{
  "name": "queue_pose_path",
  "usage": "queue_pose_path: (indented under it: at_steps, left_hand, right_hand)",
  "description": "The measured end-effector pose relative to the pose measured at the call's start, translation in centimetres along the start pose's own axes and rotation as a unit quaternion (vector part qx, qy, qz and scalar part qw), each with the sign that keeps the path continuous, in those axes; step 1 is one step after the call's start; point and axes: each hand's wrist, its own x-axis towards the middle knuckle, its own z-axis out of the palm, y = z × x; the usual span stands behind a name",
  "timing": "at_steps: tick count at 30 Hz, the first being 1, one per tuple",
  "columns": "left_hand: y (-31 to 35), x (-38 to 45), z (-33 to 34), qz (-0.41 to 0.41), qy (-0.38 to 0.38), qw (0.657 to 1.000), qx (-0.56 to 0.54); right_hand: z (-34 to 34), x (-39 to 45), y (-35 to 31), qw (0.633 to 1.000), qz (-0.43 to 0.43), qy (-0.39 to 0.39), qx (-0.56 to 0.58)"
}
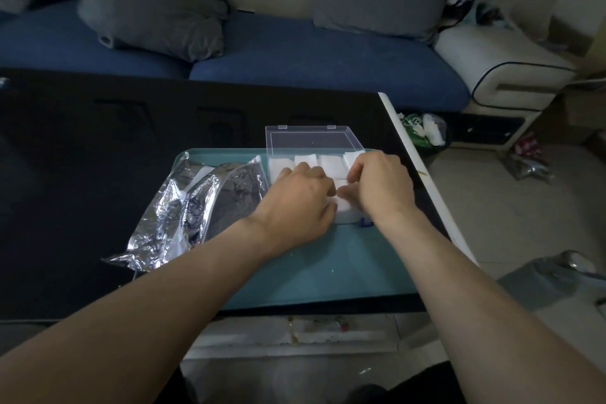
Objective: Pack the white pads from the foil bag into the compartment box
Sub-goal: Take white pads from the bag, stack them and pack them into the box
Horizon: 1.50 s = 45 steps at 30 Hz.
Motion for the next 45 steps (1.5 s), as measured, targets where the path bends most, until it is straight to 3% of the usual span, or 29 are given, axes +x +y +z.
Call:
queue_pose_path:
  at_steps: [3,7,12,15,17,20,22,24,26,28,32,35,38,41,45]
  left_hand:
    - [0.4,-0.1,0.2,0.034,-0.053,0.997,0.045]
    - [0.4,-0.3,0.5,0.050,-0.075,0.994,0.067]
    - [0.8,-0.4,0.6,0.050,-0.086,0.991,0.089]
    - [0.5,-0.7,-0.3,0.045,-0.049,0.998,0.017]
    - [0.2,-1.0,-1.9,0.036,0.036,0.998,-0.038]
    - [-0.3,-2.0,-5.1,-0.025,0.164,0.984,-0.069]
    - [-1.4,-3.1,-6.7,-0.094,0.144,0.985,-0.017]
    - [-2.8,-4.3,-7.7,-0.169,0.072,0.981,0.057]
    - [-4.1,-5.2,-8.2,-0.232,0.005,0.963,0.137]
    - [-5.7,-5.8,-8.2,-0.298,-0.060,0.939,0.159]
    - [-8.8,-6.5,-9.1,-0.371,-0.140,0.917,0.046]
    - [-11.0,-7.4,-9.8,-0.424,-0.113,0.898,-0.028]
    - [-12.5,-8.1,-10.0,-0.450,-0.077,0.885,-0.090]
    - [-12.9,-8.6,-10.2,-0.414,-0.040,0.904,-0.098]
    - [-14.0,-9.0,-10.2,-0.353,-0.061,0.932,-0.048]
  right_hand:
    - [-0.3,0.0,-0.1,0.996,-0.080,-0.025,0.015]
    - [-0.6,0.2,0.5,0.975,-0.163,-0.117,-0.093]
    - [-0.7,0.5,0.3,0.967,-0.164,-0.137,-0.136]
    - [-0.6,0.6,0.0,0.965,-0.167,-0.132,-0.153]
    - [-0.6,0.6,0.4,0.972,-0.168,-0.107,-0.128]
    - [-1.4,0.2,0.9,0.985,-0.170,0.010,-0.006]
    - [-2.1,-0.5,0.0,0.973,-0.187,0.102,0.091]
    - [-1.9,-1.6,-2.0,0.950,-0.208,0.147,0.182]
    - [-0.5,-2.9,-4.3,0.934,-0.240,0.118,0.237]
    - [1.6,-4.2,-6.4,0.928,-0.274,0.027,0.251]
    - [5.8,-5.4,-9.2,0.921,-0.337,-0.116,0.159]
    - [7.9,-5.5,-10.5,0.928,-0.323,-0.177,0.062]
    - [8.6,-5.3,-11.7,0.939,-0.307,-0.156,-0.012]
    - [8.7,-5.5,-13.1,0.939,-0.304,-0.147,-0.067]
    - [8.6,-5.4,-14.3,0.937,-0.302,-0.161,-0.074]
